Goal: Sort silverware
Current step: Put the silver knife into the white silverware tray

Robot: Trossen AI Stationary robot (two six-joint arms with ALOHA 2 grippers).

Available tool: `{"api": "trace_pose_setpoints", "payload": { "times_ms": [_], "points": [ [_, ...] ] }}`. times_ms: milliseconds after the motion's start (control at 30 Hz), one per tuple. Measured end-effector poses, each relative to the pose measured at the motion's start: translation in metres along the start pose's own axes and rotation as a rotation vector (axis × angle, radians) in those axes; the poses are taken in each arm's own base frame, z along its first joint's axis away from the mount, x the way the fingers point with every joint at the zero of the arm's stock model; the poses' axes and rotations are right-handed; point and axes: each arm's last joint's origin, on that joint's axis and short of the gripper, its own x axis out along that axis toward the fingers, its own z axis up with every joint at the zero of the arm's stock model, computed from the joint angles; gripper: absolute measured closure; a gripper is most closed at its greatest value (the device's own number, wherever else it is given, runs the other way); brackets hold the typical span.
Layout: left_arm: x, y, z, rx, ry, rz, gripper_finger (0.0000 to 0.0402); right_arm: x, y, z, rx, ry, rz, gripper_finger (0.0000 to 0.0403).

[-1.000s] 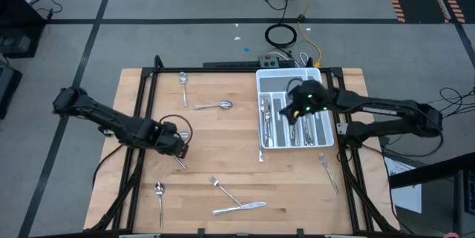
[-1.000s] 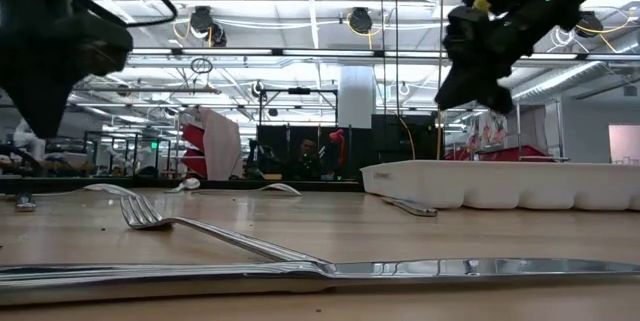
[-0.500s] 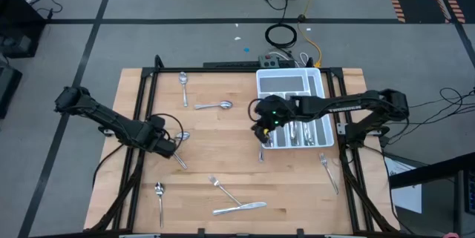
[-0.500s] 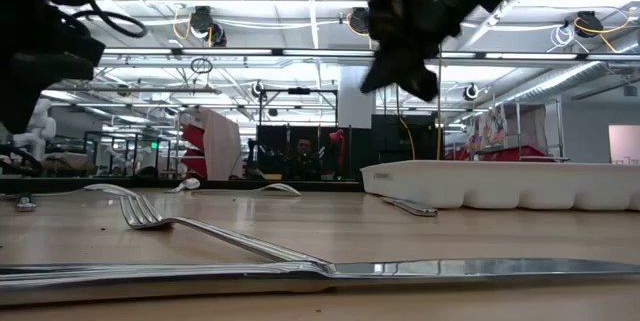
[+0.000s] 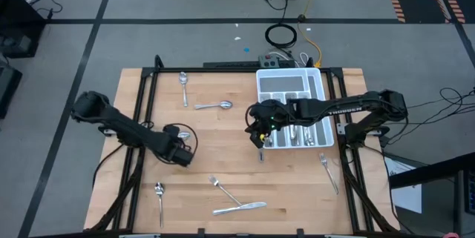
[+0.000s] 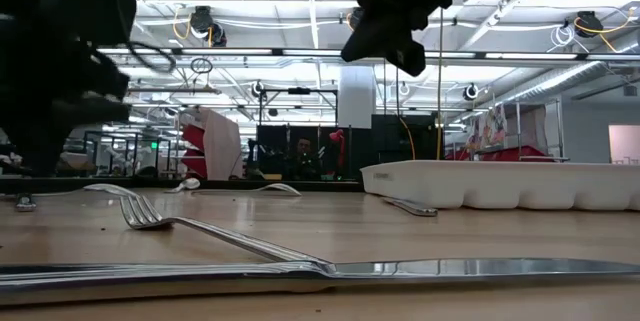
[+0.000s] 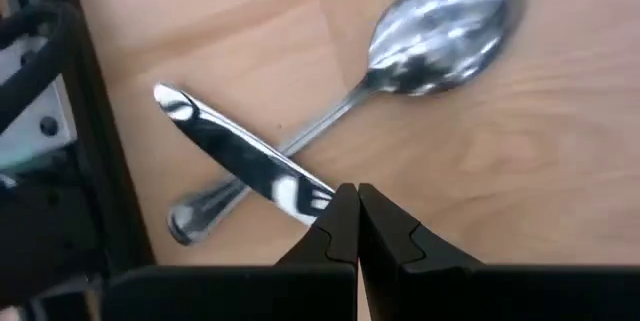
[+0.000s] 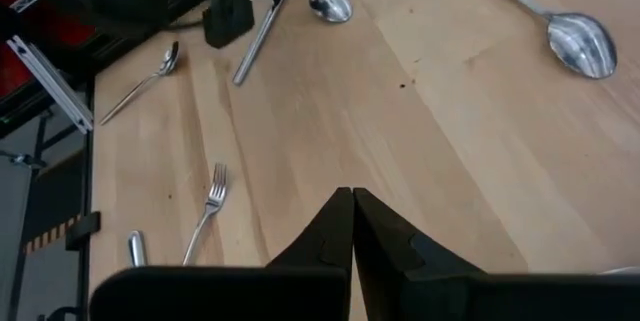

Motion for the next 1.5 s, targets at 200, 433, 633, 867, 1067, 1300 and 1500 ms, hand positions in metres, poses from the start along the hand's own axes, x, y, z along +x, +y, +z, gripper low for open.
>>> {"api": "trace_pose_setpoints", "payload": {
  "times_ms": [200, 433, 633, 867, 1067, 1300, 1500],
  "points": [
    [0.020, -0.010, -0.007, 0.077, 0.044, 0.105, 0.0401, 0.000, 0.000, 0.000, 0.010, 0.005, -0.002, 0.0403],
    [-0.004, -0.022, -0.002, 0.278, -0.066, -0.038, 0.0389, 0.000, -0.002, -0.003, 0.007, 0.027, -0.013, 0.0403],
    [-0.010, -0.032, -0.002, 0.647, -0.058, -0.152, 0.0344, 0.000, -0.003, -0.004, -0.004, 0.047, -0.024, 0.0403],
    [-0.020, -0.041, -0.003, 1.092, -0.073, -0.228, 0.0307, 0.000, -0.003, -0.004, -0.023, 0.046, -0.025, 0.0403],
    [-0.024, -0.047, -0.005, 1.407, -0.091, -0.328, 0.0272, 0.000, -0.004, -0.004, -0.020, 0.045, -0.027, 0.0403],
    [-0.023, -0.049, 0.001, 1.562, -0.130, -0.339, 0.0222, 0.000, -0.004, -0.004, -0.025, 0.048, -0.023, 0.0403],
    [-0.023, -0.047, 0.000, 1.643, -0.079, -0.363, 0.0203, 0.000, -0.004, -0.005, -0.045, 0.056, -0.027, 0.0403]
  ]
}}
